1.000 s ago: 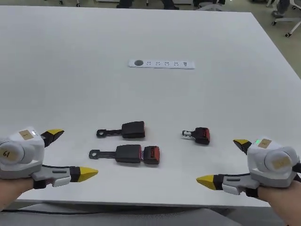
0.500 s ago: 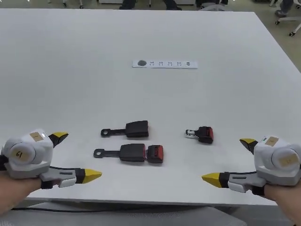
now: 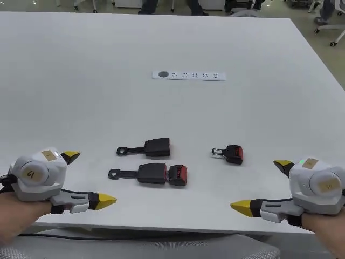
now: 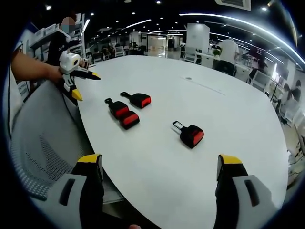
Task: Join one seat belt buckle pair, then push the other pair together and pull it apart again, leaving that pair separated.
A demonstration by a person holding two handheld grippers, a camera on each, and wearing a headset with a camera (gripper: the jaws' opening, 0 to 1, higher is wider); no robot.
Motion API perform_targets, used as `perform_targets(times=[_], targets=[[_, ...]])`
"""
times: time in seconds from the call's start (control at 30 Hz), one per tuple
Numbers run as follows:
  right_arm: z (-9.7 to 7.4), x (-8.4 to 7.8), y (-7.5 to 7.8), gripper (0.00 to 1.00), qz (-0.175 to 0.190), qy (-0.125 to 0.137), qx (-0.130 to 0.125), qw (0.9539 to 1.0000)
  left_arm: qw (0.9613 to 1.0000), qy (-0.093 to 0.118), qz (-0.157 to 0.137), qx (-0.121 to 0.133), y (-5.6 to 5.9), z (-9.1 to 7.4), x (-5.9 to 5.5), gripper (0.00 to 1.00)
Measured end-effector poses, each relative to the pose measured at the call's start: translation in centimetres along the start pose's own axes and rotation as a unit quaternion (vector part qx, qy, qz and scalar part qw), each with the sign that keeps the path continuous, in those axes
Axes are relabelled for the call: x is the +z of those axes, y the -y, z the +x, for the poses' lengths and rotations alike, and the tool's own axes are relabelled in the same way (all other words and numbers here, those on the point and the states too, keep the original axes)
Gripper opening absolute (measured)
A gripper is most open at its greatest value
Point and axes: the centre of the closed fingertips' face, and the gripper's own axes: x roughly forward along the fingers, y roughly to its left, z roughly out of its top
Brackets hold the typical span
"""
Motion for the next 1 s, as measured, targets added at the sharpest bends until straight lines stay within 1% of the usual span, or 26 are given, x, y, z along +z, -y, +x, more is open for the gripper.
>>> perform_targets(times=[0.1, 0.2, 0.27, 0.33, 0.43, 0.47, 0.53, 0.57, 0.6, 0.7, 0.77, 0.87, 0.93, 1.0], targets=[[-0.3, 0.2, -0.3, 1.0, 0.0, 0.0, 0.0, 1.0, 0.9999, -0.012, 0.008, 0.005, -0.4, 0.0, -0.5, 1.0], [-0.3, 0.3, -0.1, 1.0, 0.001, 0.004, 0.0, 1.0, 0.9999, -0.009, 0.007, 0.004, -0.5, 0.1, -0.7, 1.0], [-0.3, 0.5, -0.2, 1.0, 0.0, 0.002, 0.001, 1.0, 0.9999, -0.008, 0.005, 0.006, -0.3, -0.1, -0.5, 1.0], [-0.2, 0.6, -0.3, 1.0, -0.007, 0.0, 0.004, 1.0, 1.0, -0.007, -0.001, 0.006, -0.2, 0.0, -0.5, 1.0], [-0.2, 0.7, -0.3, 0.99, -0.002, -0.002, 0.014, 0.9999, 0.9999, -0.008, -0.011, 0.004, -0.3, -0.1, -0.6, 1.0], [-0.3, 0.9, -0.2, 0.99, 0.004, -0.005, 0.021, 0.9998, 0.9999, -0.008, -0.013, 0.004, -0.3, -0.1, -0.7, 1.0], [-0.6, 1.5, 0.1, 0.99, -0.003, 0.001, 0.023, 0.9997, 0.9998, -0.009, -0.021, 0.002, -0.5, 0.1, -0.8, 1.0], [-0.6, 1.7, 0.3, 0.99, -0.004, 0.002, 0.024, 0.9997, 0.9997, -0.008, -0.022, 0.002, -0.6, 0.1, -0.8, 1.0], [-0.4, 1.6, 0.7, 0.99, -0.007, 0.001, 0.023, 0.9997, 0.9996, -0.009, -0.027, 0.004, -0.7, 0.1, -0.9, 1.0], [-0.5, 1.5, 1.1, 0.99, -0.004, -0.005, 0.023, 0.9997, 0.9995, -0.009, -0.031, 0.004, -0.5, 0.0, -0.9, 1.0], [-0.5, 1.6, 0.8, 0.99, -0.002, -0.002, 0.026, 0.9996, 0.9995, -0.005, -0.031, 0.006, -0.5, -0.1, -0.6, 1.0], [0.0, 1.2, 0.6, 0.99, -0.006, -0.007, 0.032, 0.9994, 0.9995, -0.001, -0.03, 0.007, -0.5, -0.1, -0.3, 1.0], [-0.1, 1.3, 0.5, 0.99, -0.008, -0.008, 0.033, 0.9994, 0.9996, -0.003, -0.028, 0.002, -0.1, 0.0, -0.3, 1.0], [0.0, 1.3, 0.4, 0.99, -0.001, -0.005, 0.032, 0.9995, 0.9998, -0.006, -0.021, -0.002, 0.0, 0.1, -0.4, 1.0]])
